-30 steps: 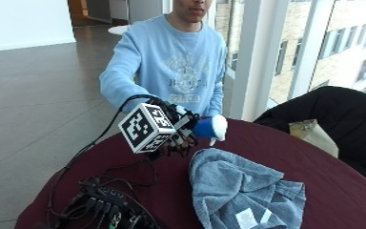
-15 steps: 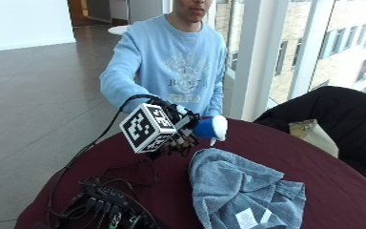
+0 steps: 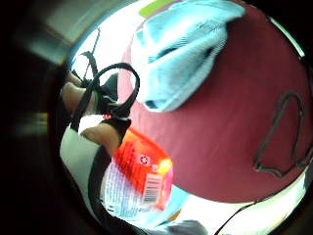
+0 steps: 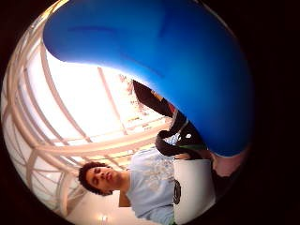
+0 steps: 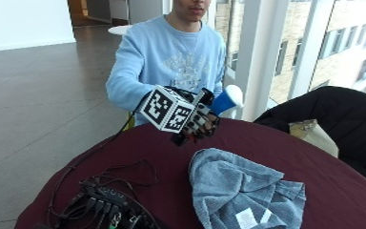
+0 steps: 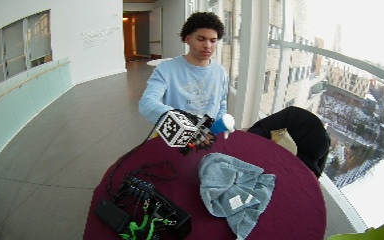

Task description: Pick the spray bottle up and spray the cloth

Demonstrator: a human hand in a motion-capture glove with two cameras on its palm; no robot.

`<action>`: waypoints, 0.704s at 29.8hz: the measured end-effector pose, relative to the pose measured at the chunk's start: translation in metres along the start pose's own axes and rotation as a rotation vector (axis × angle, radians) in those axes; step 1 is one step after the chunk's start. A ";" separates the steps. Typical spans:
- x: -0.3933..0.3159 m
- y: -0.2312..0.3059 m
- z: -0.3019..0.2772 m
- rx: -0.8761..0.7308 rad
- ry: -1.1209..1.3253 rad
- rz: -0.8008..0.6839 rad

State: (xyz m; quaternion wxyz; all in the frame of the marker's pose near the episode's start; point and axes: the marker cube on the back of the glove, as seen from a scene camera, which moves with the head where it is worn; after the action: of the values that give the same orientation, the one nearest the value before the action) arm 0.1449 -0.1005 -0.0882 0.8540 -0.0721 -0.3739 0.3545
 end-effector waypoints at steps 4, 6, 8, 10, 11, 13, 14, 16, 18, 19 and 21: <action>-0.026 -0.005 0.029 0.044 -0.012 -0.149; -0.043 -0.010 0.050 0.063 0.000 -0.248; -0.057 -0.017 0.073 0.079 0.026 -0.346; -0.068 -0.025 0.094 0.091 0.046 -0.429; -0.072 -0.029 0.104 0.095 0.049 -0.465; -0.080 -0.038 0.125 0.101 0.041 -0.524; -0.084 -0.042 0.135 0.103 0.033 -0.546; -0.092 -0.053 0.157 0.109 0.012 -0.581; -0.099 -0.065 0.180 0.127 -0.012 -0.612; -0.102 -0.071 0.191 0.140 -0.025 -0.626; -0.106 -0.081 0.210 0.162 -0.051 -0.649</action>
State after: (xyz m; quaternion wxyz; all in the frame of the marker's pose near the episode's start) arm -0.0052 -0.2595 0.0305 0.9156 0.1278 -0.3694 0.0945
